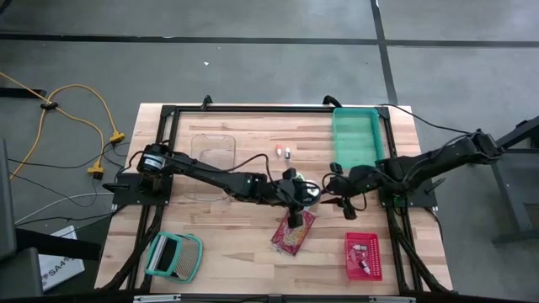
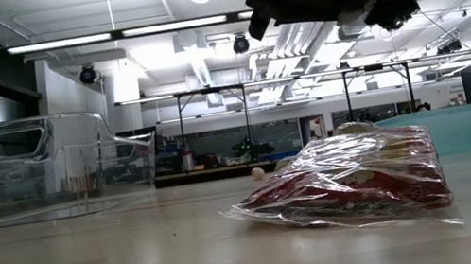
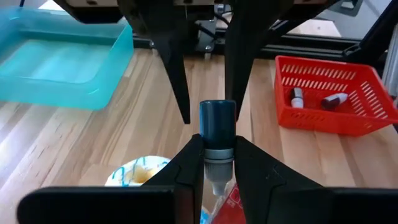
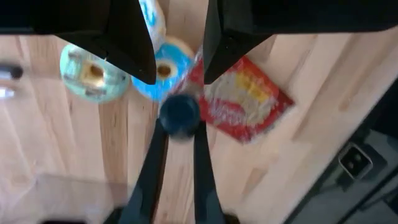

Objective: Pick & Place Food Item
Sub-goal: Put the blue food coloring bottle into the red bin

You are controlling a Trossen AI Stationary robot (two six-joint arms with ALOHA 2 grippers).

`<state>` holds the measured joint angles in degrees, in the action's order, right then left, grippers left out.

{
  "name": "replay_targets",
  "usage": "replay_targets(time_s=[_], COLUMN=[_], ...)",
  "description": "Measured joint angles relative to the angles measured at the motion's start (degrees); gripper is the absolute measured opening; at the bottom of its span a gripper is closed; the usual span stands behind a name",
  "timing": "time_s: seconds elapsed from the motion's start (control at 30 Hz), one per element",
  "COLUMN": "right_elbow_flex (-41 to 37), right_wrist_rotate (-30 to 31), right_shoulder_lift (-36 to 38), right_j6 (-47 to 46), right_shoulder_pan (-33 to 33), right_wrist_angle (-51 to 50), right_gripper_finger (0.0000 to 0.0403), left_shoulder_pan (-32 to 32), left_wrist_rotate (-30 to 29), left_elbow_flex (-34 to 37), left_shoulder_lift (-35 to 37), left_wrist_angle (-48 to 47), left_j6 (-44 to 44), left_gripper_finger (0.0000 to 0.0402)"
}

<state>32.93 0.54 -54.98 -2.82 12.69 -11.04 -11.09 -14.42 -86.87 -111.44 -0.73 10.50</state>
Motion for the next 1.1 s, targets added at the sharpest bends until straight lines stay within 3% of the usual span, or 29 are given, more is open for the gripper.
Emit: replay_targets(time_s=[1.1], right_elbow_flex=[0.0], right_wrist_rotate=[-0.7], right_shoulder_lift=[0.0], right_j6=[1.2], right_shoulder_pan=[0.0], right_wrist_angle=[5.7], right_gripper_finger=[0.0121], left_shoulder_pan=[0.1], left_wrist_rotate=[0.3], left_elbow_flex=[0.0], left_shoulder_lift=[0.0], left_wrist_angle=[2.5], left_j6=[-1.2], left_gripper_finger=[0.0062])
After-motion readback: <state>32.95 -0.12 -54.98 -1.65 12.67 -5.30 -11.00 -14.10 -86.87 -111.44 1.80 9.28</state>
